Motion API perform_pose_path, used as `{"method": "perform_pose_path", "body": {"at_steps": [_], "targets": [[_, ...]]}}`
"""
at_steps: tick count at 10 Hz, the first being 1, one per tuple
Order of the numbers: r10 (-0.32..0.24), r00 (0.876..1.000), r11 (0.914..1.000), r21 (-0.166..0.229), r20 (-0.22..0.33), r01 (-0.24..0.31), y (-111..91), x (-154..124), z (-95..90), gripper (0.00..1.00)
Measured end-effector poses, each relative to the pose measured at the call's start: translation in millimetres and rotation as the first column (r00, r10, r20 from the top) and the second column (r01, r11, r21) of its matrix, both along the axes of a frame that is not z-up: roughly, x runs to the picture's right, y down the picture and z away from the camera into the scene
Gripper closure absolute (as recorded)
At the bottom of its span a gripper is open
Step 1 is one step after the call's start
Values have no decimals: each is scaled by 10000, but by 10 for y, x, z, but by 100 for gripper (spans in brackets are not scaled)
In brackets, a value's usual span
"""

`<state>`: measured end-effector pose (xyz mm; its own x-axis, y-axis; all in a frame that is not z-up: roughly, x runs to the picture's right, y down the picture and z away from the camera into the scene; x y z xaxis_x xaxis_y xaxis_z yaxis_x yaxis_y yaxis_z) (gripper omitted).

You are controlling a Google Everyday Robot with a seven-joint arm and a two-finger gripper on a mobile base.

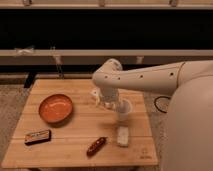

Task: Place the ceramic cup in the ceramic bowl

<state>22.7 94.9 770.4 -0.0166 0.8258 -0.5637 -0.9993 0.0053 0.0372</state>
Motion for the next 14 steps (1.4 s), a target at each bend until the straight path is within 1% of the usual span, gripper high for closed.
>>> {"method": "perform_pose_path", "body": {"at_steps": [2, 4, 6, 7, 8, 9, 11, 13, 14], "targets": [[125, 9999, 9996, -261, -6, -125, 142, -20, 104, 20], [262, 9996, 9987, -435, -77, -265, 247, -22, 198, 20], [320, 9993, 9980, -532, -178, -329, 304, -30, 252, 20], [313, 9990, 9977, -583, -305, -331, 341, -21, 289, 20], [159, 9984, 9979, -625, -546, -193, 381, 2, 323, 21], [44, 9978, 9979, -640, -668, -86, 403, 2, 340, 24], [-164, 9940, 9979, -645, -1078, 95, 450, 84, 360, 46], [-381, 9909, 9980, -543, -1290, 313, 445, 101, 361, 63], [-516, 9886, 9980, -436, -1413, 459, 423, 109, 343, 76]]}}
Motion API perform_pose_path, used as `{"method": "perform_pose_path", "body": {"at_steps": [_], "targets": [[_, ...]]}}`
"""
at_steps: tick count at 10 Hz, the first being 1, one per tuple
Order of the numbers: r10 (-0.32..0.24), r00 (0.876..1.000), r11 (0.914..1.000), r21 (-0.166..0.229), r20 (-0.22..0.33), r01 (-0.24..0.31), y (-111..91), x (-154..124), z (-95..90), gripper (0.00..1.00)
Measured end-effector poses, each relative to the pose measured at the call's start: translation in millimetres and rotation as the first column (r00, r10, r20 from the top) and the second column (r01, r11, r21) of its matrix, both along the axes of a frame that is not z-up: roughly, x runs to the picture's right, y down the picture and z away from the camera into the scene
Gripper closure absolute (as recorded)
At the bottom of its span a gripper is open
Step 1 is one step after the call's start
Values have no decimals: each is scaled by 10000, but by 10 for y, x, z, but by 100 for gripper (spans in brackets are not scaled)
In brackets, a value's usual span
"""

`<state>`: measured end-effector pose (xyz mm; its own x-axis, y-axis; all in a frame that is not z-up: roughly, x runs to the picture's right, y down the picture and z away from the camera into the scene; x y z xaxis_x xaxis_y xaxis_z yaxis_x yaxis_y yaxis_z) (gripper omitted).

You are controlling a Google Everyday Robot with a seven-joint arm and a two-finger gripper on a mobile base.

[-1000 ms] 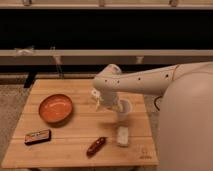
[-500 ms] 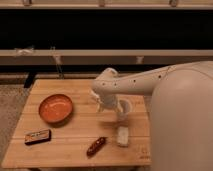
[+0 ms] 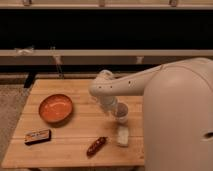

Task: Place the ceramic cup in the ceramic bowl

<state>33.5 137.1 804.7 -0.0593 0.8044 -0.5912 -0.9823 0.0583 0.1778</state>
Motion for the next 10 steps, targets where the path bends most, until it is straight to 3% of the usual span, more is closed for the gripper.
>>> {"method": "perform_pose_path", "body": {"at_steps": [3, 5, 8, 10], "targets": [[-445, 9987, 9980, 430, -243, 455, -167, 24, -143, 99], [-725, 9971, 9942, 780, -232, 741, -365, -14, -310, 100], [-1430, 9880, 9814, 1380, 585, 1338, -742, -321, -534, 100], [-1964, 9692, 9705, 1705, 1483, 1706, -929, -702, -564, 100]]}}
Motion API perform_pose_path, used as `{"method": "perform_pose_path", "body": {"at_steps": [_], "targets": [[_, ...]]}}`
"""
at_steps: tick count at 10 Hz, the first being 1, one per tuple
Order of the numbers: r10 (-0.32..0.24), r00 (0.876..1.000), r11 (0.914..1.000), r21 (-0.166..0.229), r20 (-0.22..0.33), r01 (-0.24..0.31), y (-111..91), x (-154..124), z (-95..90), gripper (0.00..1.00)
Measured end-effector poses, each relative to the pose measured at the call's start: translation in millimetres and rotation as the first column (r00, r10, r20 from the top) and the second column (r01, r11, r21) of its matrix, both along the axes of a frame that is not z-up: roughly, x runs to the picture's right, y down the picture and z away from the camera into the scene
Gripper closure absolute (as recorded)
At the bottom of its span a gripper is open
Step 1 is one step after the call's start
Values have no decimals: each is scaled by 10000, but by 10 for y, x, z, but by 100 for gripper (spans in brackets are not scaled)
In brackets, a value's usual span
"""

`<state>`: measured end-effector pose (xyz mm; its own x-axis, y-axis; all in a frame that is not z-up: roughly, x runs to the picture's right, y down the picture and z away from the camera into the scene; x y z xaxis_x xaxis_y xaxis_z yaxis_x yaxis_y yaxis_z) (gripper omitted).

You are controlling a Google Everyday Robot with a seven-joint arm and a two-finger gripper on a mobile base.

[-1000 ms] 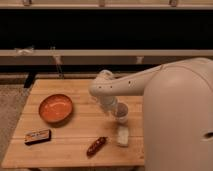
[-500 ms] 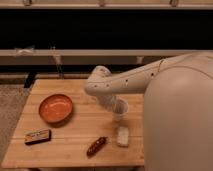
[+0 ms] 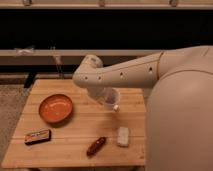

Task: Place the ceramic cup in the ceramic bowl

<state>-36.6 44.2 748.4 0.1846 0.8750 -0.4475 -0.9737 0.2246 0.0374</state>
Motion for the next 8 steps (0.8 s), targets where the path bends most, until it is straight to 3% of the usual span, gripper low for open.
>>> {"method": "perform_pose_path", "body": {"at_steps": [2, 3, 5, 8], "targets": [[-517, 9947, 9986, 161, 885, 505, -133, -379, -13, 100], [-888, 9861, 9959, 266, 1404, 859, -189, -626, -19, 100], [-1727, 9545, 9848, 591, 2429, 1632, -292, -1142, -62, 100], [-3083, 8713, 9513, 1237, 3818, 2824, -357, -1810, -198, 100]]}}
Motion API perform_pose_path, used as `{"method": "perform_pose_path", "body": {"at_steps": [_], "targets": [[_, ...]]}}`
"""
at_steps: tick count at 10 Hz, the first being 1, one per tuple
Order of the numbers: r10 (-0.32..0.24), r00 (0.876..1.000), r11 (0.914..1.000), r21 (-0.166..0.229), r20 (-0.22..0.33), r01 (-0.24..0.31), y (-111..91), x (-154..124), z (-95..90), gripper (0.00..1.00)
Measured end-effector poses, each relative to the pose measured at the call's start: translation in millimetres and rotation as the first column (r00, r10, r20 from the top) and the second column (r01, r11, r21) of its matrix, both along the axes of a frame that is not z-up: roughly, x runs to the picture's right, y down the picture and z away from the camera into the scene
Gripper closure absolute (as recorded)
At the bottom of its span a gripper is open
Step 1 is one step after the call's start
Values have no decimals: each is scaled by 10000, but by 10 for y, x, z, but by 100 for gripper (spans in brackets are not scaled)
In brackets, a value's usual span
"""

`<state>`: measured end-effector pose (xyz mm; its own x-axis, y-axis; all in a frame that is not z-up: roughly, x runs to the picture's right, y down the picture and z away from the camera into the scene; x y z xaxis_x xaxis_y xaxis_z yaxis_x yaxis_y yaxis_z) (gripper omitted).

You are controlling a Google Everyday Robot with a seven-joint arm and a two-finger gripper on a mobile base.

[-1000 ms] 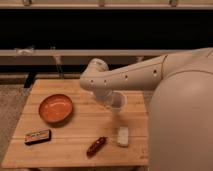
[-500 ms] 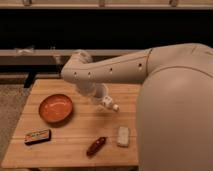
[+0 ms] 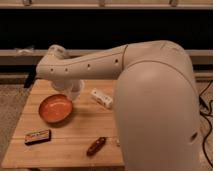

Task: Place the ceramic cup in the ceramic bowl

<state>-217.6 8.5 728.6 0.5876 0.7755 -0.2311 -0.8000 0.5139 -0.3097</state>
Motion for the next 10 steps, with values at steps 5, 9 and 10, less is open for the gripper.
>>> {"method": "perform_pose_path", "body": {"at_steps": [5, 9, 10], "targets": [[-1612, 9807, 9869, 230, 1106, 1596, 378, -613, -49, 100], [-2101, 9719, 9777, 285, 1065, 2083, 615, -835, 32, 100], [-2191, 9698, 9756, 336, 1068, 2168, 637, -893, 61, 100]]}}
